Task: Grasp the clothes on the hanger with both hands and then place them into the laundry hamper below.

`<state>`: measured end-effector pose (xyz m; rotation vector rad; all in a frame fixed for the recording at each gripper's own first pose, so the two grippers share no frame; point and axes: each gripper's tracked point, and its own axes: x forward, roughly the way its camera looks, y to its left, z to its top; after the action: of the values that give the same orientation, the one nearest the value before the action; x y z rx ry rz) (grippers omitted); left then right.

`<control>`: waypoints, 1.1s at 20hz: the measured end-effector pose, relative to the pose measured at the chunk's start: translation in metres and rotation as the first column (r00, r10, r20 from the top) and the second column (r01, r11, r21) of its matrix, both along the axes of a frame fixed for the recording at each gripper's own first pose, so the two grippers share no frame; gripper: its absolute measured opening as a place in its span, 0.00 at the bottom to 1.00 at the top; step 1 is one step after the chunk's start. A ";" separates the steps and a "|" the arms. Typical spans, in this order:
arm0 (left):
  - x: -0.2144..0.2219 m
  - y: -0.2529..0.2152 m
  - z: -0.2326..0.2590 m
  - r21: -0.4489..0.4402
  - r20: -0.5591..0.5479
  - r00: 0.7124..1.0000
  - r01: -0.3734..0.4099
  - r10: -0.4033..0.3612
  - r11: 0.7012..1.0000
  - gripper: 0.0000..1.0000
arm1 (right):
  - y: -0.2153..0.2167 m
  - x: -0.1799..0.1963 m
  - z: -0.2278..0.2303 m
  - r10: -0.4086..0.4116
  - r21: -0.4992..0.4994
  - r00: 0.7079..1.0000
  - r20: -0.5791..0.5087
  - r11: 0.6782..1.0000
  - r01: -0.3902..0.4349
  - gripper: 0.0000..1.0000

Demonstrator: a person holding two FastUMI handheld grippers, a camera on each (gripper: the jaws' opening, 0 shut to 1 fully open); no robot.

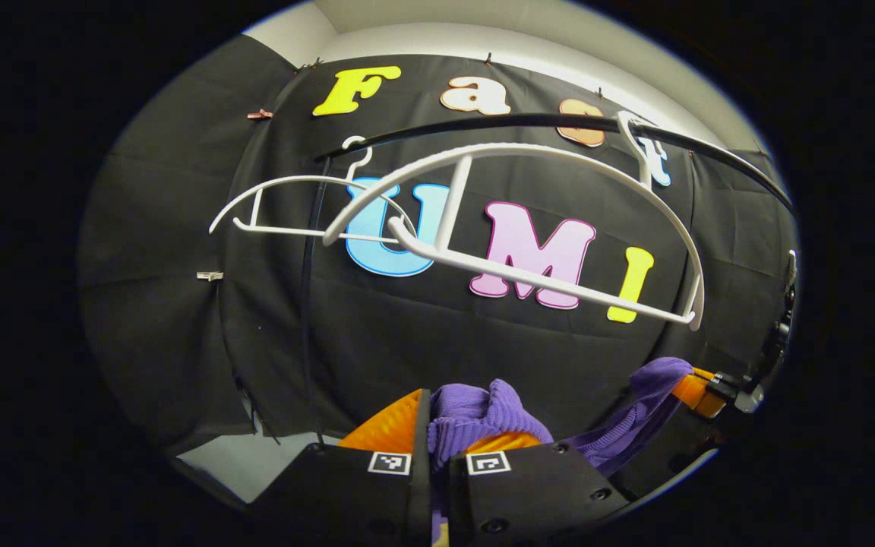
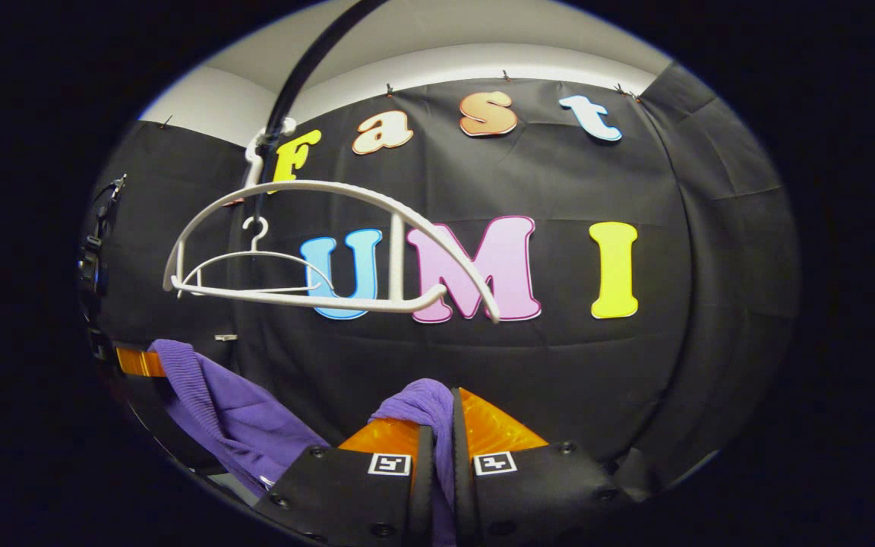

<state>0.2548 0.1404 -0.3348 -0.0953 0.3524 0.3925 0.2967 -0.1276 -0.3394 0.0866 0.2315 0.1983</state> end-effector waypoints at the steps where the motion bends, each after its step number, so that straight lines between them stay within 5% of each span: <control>1: -0.003 -0.005 -0.005 -0.013 -0.009 1.000 0.007 -0.007 1.000 0.12 | 0.007 -0.006 0.000 0.024 0.003 1.000 -0.010 1.000 -0.024 0.15; 7: -0.021 -0.052 -0.033 -0.052 -0.098 0.991 0.088 -0.093 0.995 0.12 | 0.070 -0.049 -0.012 0.223 0.040 0.968 -0.112 0.975 -0.220 0.16; 12: -0.051 -0.092 -0.087 -0.153 -0.261 0.945 0.162 -0.198 0.975 0.12 | 0.113 -0.109 -0.061 0.405 0.043 0.866 -0.294 0.910 -0.411 0.16; 22: -0.099 -0.113 -0.181 -0.374 -0.508 0.825 0.047 -0.247 0.926 0.13 | 0.121 -0.182 -0.157 0.418 0.115 0.690 -0.591 0.890 -0.441 0.16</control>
<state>0.1558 0.0273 -0.5161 -0.3022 0.9985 0.1878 0.1147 -0.0068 -0.4961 0.0553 0.9075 0.6446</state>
